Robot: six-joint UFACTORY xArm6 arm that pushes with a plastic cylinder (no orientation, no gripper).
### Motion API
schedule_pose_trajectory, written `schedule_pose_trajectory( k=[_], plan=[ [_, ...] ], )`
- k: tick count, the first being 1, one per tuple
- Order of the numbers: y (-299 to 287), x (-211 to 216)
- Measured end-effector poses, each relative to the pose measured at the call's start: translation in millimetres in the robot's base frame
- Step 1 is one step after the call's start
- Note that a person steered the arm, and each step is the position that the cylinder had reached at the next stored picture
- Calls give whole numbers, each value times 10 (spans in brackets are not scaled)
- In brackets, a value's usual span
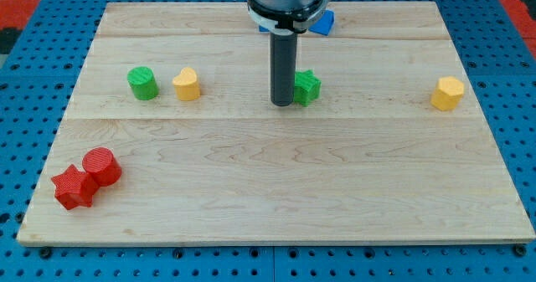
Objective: Place the blue blocks in between the red blocks and green star
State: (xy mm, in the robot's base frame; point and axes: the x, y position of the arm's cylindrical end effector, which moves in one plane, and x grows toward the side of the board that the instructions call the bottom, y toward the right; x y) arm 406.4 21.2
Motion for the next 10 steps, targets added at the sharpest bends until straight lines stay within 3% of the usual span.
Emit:
schedule_pose_trajectory(
  k=[2, 4, 6, 7, 9, 10],
  plan=[
    [163, -738],
    [1321, -1673],
    [1815, -1757],
    [2384, -1983],
    [1048, -2007],
    [774, -1713]
  ],
)
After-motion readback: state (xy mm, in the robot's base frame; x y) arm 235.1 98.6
